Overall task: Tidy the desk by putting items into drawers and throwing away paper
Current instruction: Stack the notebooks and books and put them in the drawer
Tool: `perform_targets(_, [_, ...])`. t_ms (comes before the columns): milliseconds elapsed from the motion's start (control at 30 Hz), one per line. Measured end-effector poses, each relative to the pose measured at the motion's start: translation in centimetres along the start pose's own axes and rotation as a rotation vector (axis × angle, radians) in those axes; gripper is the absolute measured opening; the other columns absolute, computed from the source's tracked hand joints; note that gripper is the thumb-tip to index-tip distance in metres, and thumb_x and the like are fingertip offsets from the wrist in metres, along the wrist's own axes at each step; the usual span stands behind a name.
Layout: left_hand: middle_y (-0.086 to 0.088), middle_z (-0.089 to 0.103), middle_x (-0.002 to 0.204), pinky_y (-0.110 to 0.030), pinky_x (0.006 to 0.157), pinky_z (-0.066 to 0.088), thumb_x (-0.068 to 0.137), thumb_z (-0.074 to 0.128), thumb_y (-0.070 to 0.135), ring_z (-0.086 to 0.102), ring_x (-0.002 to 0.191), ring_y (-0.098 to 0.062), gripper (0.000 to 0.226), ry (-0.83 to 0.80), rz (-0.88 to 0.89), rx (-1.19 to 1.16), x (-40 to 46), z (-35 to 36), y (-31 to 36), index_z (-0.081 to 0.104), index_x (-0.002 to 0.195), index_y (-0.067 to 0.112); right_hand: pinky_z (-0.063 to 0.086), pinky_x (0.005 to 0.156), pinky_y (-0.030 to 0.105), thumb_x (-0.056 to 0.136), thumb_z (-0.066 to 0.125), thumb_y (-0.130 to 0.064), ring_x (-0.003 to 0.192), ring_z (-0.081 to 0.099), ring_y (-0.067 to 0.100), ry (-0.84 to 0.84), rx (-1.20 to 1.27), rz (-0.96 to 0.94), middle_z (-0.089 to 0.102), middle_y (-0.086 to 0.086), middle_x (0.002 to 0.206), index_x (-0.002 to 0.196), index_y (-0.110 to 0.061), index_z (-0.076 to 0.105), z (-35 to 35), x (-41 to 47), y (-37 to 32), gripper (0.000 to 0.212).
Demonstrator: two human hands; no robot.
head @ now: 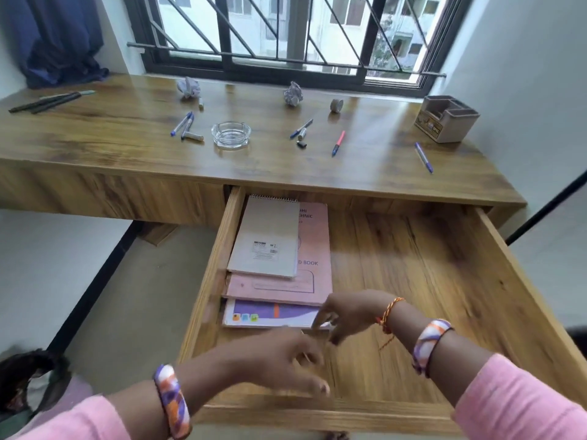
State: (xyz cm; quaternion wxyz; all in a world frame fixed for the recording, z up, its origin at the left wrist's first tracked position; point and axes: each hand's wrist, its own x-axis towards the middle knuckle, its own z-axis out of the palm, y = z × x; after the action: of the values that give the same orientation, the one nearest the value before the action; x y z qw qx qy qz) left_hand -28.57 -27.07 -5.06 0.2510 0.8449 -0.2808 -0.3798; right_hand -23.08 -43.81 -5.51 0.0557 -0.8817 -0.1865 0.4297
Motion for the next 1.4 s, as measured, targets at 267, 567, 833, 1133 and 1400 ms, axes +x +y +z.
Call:
perform_targets(267, [-0.002,0.067,0.08,-0.003,0.049,0.028,0.07,0.077,0.032,0.051,0.067,-0.011,0.027,-0.116,0.284,0.291,3.6,2.6,3.4,0.069,0.087,0.013,0.055,0.087,0.04,0.083,0.068,-0.017,0.111,0.059,0.019,-0.185,0.141,0.156,0.061,0.004,0.127,0.121,-0.016,0.061,1.2,-3.5,3.5,0.039])
perform_targets(567, [-0.001,0.072,0.089,-0.021,0.065,0.048,0.068,0.077,0.035,0.065,0.082,-0.012,0.03,-0.09,0.246,0.3,5.3,0.5,2.8,0.072,0.088,0.014,0.056,0.086,0.039,0.077,0.073,-0.019,0.097,0.057,0.018,-0.271,0.274,0.188,0.063,0.005,0.116,0.112,-0.014,0.067,2.1,-7.0,4.7,0.036])
perform_targets(833, [0.001,0.072,0.085,-0.022,0.059,0.046,0.068,0.074,0.033,0.06,0.072,-0.013,0.027,0.099,0.168,0.325,6.5,-2.7,2.3,0.073,0.089,0.016,0.049,0.095,0.037,0.072,0.077,-0.02,0.111,0.058,0.021,0.101,0.12,0.207,0.065,0.001,0.119,0.114,-0.019,0.065,1.4,-6.4,4.9,0.043])
perform_targets(1133, [0.002,0.07,0.103,-0.032,0.079,0.054,0.078,0.068,0.036,0.062,0.097,-0.02,0.026,0.385,0.017,0.441,9.0,-5.1,1.5,0.069,0.101,0.024,0.053,0.083,0.032,0.088,0.057,-0.006,0.099,0.062,0.027,0.558,-0.032,0.248,0.064,0.008,0.113,0.119,-0.018,0.061,0.7,-4.0,5.4,0.034])
perform_targets(1400, [-0.005,0.022,0.155,-0.039,0.109,0.035,0.071,0.077,0.037,0.016,0.145,-0.022,0.089,0.56,-0.177,0.458,12.3,-8.9,1.9,0.029,0.143,0.018,0.035,0.105,0.037,0.09,0.037,0.005,0.129,0.044,0.025,0.785,-0.125,0.203,0.048,0.007,0.14,0.136,-0.013,0.04,-0.6,0.0,8.3,0.05])
